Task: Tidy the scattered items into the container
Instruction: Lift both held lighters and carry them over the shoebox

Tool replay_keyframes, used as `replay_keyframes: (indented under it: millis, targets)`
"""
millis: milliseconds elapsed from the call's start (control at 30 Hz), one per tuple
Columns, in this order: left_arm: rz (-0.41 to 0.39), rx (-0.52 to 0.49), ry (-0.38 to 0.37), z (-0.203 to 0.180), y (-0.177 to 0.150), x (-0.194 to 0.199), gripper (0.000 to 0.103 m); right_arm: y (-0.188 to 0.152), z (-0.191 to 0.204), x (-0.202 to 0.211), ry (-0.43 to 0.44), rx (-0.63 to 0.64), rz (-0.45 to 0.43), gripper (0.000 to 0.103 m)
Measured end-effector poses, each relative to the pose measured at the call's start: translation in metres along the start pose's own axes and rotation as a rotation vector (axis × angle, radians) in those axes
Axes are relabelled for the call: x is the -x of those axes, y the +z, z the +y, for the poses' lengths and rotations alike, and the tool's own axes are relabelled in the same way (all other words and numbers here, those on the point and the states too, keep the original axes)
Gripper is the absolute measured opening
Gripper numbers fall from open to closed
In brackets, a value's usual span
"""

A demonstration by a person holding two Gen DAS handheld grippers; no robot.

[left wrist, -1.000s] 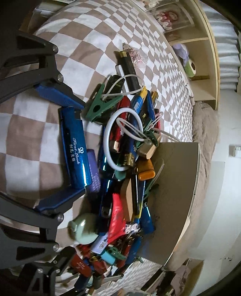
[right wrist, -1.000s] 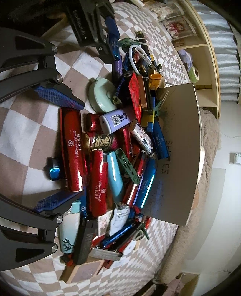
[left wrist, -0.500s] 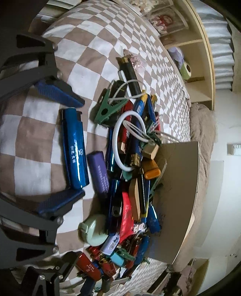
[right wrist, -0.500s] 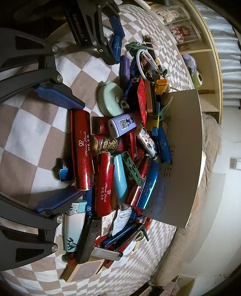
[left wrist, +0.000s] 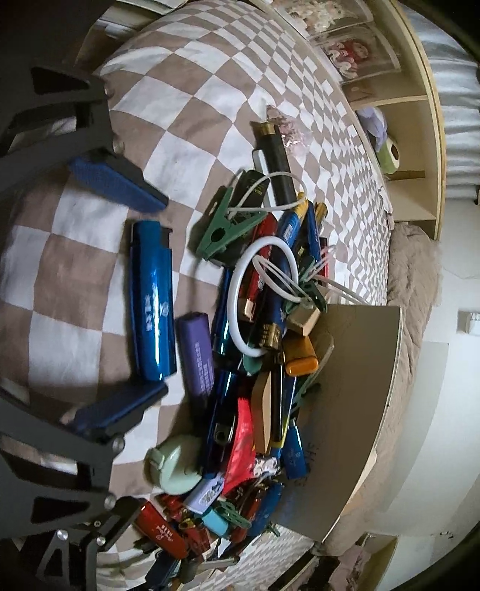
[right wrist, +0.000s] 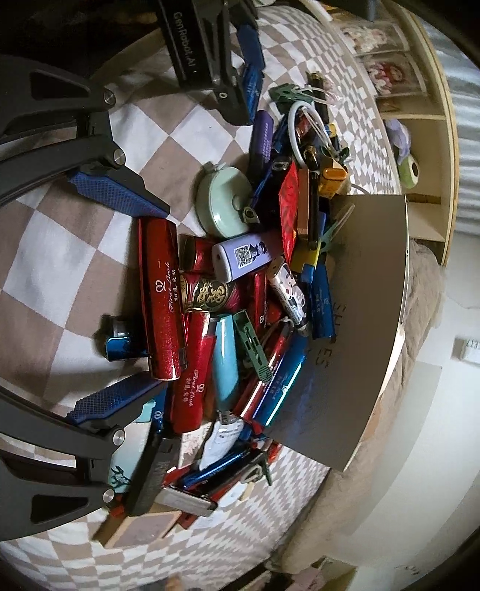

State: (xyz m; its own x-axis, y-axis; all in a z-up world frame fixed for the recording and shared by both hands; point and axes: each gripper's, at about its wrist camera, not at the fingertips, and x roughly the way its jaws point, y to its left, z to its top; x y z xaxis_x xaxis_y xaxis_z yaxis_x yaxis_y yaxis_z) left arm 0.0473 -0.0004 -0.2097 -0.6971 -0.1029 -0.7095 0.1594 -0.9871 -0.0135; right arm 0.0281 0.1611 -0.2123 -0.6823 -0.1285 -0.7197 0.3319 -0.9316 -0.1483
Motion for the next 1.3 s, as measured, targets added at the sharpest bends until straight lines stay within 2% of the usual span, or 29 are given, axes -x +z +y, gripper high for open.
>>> replay_keyframes:
  millis: [167,500,833,1067,1300]
  targets:
    - [0.002,0.0,-0.018,0.0,0.001,0.0,0.084,0.0,-0.002,0.002,0.006,-0.006,0.003,0.083]
    - [-0.007,-0.008,-0.057,-0.002,0.003,0.006,0.084,-0.002,-0.008,0.008,0.032,-0.106,0.023,0.083]
    - [-0.016,-0.053,-0.096,-0.012,0.003,0.014,0.084,-0.006,-0.009,0.017,0.032,-0.18,0.026,0.083]
    - [-0.034,-0.091,-0.128,-0.021,0.005,0.024,0.084,-0.001,-0.014,0.027,0.036,-0.213,-0.006,0.083]
    - [-0.091,-0.091,-0.145,-0.024,0.015,0.042,0.084,0.005,-0.021,0.043,0.034,-0.241,-0.066,0.083]
